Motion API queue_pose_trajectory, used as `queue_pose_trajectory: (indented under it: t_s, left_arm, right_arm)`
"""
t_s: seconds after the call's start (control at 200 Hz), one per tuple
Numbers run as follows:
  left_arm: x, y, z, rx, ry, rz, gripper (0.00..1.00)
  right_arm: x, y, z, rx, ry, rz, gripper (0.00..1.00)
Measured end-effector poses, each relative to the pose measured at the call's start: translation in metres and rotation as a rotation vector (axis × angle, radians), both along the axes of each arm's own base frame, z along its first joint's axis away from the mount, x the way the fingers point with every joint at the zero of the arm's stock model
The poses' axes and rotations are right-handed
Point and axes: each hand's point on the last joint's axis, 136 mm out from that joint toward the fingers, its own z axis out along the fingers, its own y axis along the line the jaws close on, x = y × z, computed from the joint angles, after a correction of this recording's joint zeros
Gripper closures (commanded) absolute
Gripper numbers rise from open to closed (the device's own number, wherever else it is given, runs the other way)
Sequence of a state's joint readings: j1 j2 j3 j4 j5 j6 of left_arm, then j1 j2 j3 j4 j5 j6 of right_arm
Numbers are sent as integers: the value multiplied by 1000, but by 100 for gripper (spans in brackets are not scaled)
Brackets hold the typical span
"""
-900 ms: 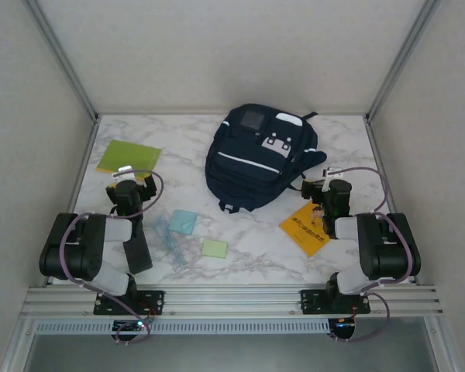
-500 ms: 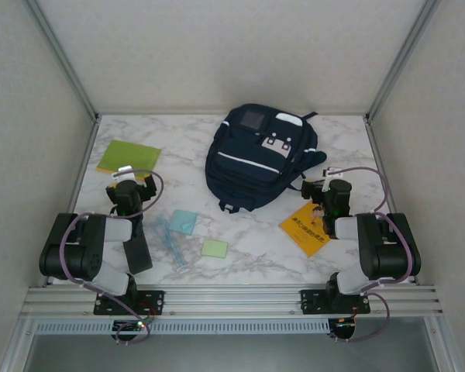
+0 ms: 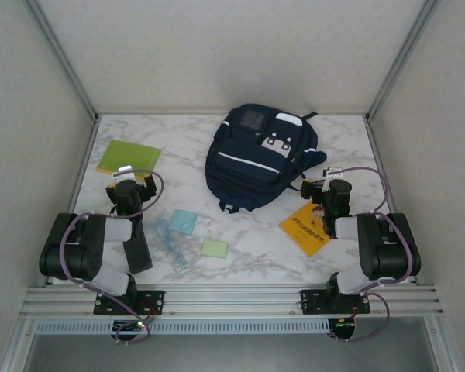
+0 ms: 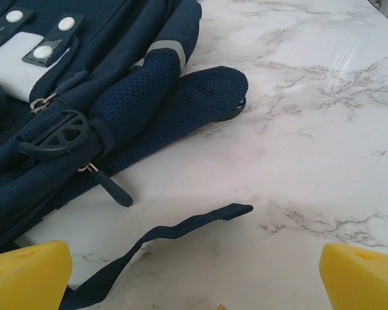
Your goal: Pack books, pencil case, and school supplies into a backpack
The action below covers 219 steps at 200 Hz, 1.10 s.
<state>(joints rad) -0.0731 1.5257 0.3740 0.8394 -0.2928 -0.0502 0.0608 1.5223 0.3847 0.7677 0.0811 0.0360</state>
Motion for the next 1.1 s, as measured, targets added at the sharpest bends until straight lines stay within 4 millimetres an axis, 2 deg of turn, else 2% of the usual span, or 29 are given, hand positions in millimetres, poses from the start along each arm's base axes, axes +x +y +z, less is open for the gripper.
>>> queue_pose_trajectory:
  t_s: [0.105, 0.235, 0.315, 0.445, 0.551, 0.656, 0.806, 0.936, 1.001, 1.096]
  left_arm:
    - [7, -2, 7, 11, 44, 3, 0]
    - [24, -8, 48, 28, 24, 21, 0]
    - [24, -19, 70, 27, -2, 23, 0]
    - [19, -45, 85, -5, 20, 13, 0]
    - [16, -72, 91, -82, 42, 4, 0]
    - [5, -104, 87, -191, 60, -10, 0]
    - [-19, -160, 75, -332, 99, -67, 0]
    - [-37, -202, 59, -418, 147, -110, 0]
    - [-43, -216, 45, -427, 182, -123, 0]
    - [-47, -233, 25, -433, 235, -142, 0]
  right_arm:
    - [4, 1, 4, 0, -8, 0, 1]
    - [5, -2, 11, -15, 29, -25, 1]
    - [13, -5, 38, -8, 24, -55, 1]
    - [24, -8, 89, 63, 14, -113, 1]
    - [26, -5, 106, 157, 71, -154, 1]
    - [25, 6, 98, 255, 187, -158, 3]
    - [39, 27, 66, 373, 379, -134, 9]
    - [65, 37, 42, 457, 490, -129, 24]
    - [82, 37, 33, 498, 516, -134, 30]
    - [105, 37, 20, 547, 540, -146, 45]
